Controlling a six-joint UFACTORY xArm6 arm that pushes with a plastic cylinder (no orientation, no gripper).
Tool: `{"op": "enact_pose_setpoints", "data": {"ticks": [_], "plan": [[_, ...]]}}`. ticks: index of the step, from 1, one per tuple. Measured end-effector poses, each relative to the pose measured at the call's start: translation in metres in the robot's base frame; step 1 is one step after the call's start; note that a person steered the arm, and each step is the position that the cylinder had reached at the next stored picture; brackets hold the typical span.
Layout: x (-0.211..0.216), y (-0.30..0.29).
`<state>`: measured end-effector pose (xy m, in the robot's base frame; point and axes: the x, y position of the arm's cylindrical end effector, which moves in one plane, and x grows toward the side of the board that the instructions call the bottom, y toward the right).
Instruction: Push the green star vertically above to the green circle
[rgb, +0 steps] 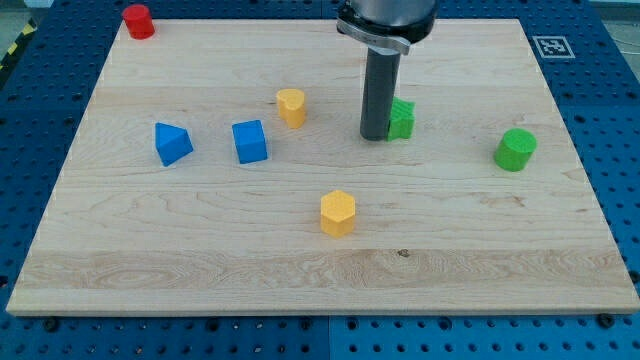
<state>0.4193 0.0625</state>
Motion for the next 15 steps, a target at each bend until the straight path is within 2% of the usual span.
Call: {"op": "enact_pose_setpoints", "data": {"ticks": [2,4,7,12,15], "plan": [[0.032,0.022],[0.009,0.022],[0.002,0.001],[-0.070,0.001],[-0.040,0.002]]}}
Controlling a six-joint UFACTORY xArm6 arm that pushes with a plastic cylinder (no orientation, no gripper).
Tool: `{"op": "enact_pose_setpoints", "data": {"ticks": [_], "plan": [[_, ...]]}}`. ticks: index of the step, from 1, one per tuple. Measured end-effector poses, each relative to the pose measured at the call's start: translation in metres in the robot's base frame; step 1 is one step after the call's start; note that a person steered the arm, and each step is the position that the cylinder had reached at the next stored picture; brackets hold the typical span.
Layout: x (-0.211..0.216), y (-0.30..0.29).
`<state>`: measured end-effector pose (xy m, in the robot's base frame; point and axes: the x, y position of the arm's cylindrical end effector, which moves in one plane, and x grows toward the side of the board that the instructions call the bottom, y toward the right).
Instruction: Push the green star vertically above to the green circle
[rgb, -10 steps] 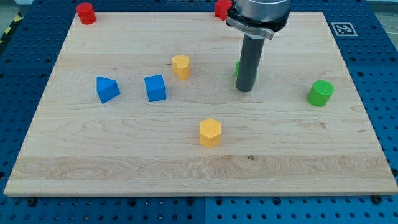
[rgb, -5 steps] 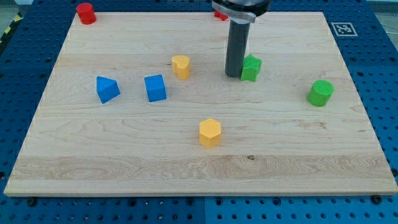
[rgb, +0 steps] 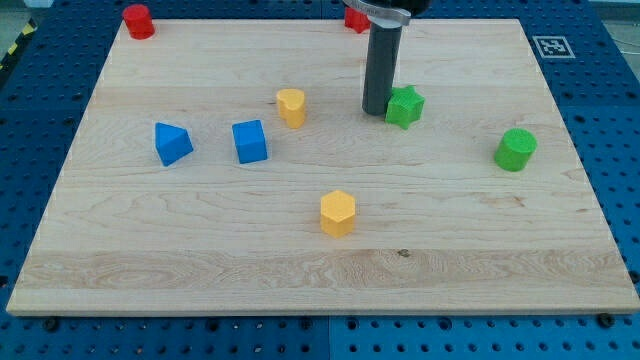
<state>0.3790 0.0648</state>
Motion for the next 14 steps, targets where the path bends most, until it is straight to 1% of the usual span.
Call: {"op": "enact_pose_setpoints", "data": {"ticks": [2,3,5,7,9,10,11,13,14], "plan": [[0.003,0.004],[-0.011,0.007],[-0.017,0.046],[0.014,0.052],[0.066,0.052],[0.082,0.052],[0.070,0.052],[0.026,0.069],[0.024,0.081]]}}
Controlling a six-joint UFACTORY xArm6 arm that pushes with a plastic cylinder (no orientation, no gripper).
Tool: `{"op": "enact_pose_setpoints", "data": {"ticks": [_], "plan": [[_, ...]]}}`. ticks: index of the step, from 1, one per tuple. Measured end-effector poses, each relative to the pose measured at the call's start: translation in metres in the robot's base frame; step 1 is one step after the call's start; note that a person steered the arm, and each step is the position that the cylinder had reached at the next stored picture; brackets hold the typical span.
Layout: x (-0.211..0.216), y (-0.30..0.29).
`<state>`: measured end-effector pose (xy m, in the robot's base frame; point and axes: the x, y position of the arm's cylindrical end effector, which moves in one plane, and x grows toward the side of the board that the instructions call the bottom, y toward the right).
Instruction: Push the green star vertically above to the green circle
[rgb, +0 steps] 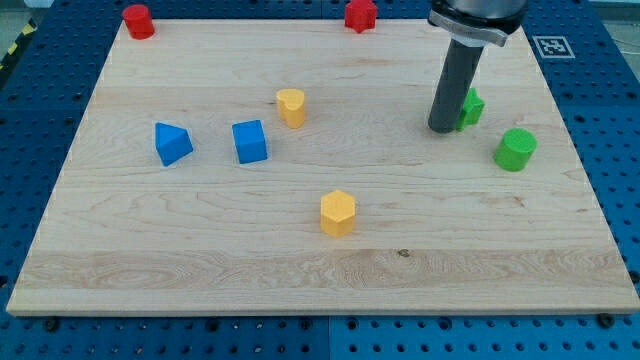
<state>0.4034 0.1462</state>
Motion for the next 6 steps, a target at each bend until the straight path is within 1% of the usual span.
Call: {"op": "enact_pose_setpoints", "data": {"ticks": [2,3,4,6], "plan": [[0.002,0.005],[-0.003,0.011],[-0.012,0.021],[-0.042,0.039]]}}
